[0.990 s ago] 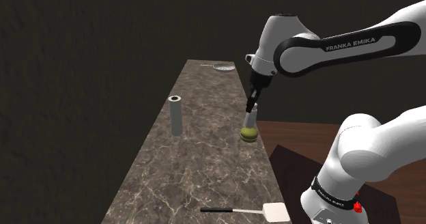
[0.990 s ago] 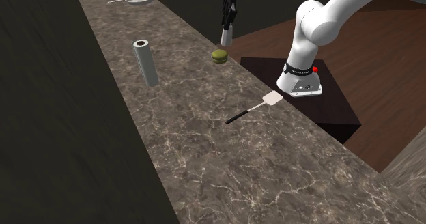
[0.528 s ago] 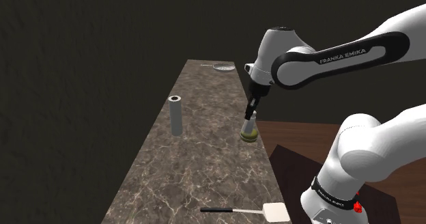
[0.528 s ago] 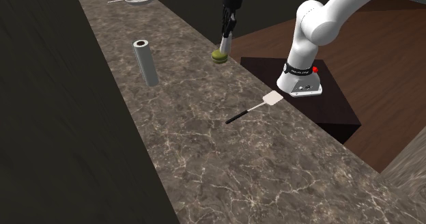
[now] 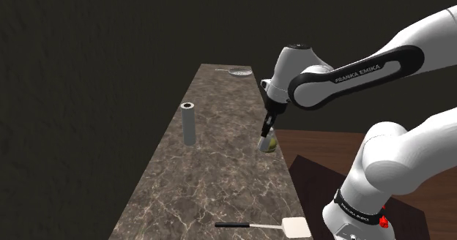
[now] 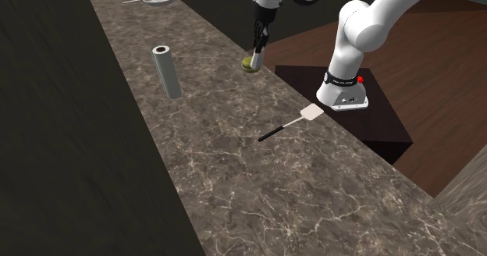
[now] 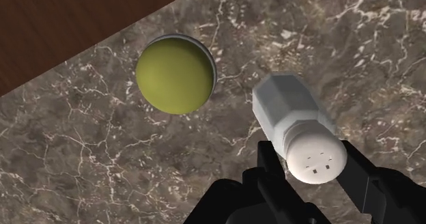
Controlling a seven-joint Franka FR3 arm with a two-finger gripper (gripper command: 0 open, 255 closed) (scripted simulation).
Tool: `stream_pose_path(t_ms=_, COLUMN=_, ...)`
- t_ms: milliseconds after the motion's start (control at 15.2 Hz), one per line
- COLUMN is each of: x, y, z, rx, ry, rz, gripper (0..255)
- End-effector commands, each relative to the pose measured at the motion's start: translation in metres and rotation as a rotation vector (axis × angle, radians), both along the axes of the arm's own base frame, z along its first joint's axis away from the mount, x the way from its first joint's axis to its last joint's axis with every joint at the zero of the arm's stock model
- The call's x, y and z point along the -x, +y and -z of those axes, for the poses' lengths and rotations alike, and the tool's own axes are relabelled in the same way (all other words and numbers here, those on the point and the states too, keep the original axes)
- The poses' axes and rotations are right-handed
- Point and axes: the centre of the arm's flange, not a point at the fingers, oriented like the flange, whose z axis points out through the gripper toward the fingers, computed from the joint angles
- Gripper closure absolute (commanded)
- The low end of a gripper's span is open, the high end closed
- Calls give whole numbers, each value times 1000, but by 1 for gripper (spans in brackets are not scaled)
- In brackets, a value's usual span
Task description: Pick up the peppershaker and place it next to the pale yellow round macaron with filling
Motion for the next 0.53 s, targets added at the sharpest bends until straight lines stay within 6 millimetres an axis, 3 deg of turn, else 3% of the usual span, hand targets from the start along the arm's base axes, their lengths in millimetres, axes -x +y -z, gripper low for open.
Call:
stream_pose_path(t_ms=0, x=-1, y=0, z=12, rx=0, ry=-1, rz=0, gripper=255)
stream_pose_path(t_ms=462, x=-1, y=0, z=49, rx=0, ry=-1, rz=0, gripper=255)
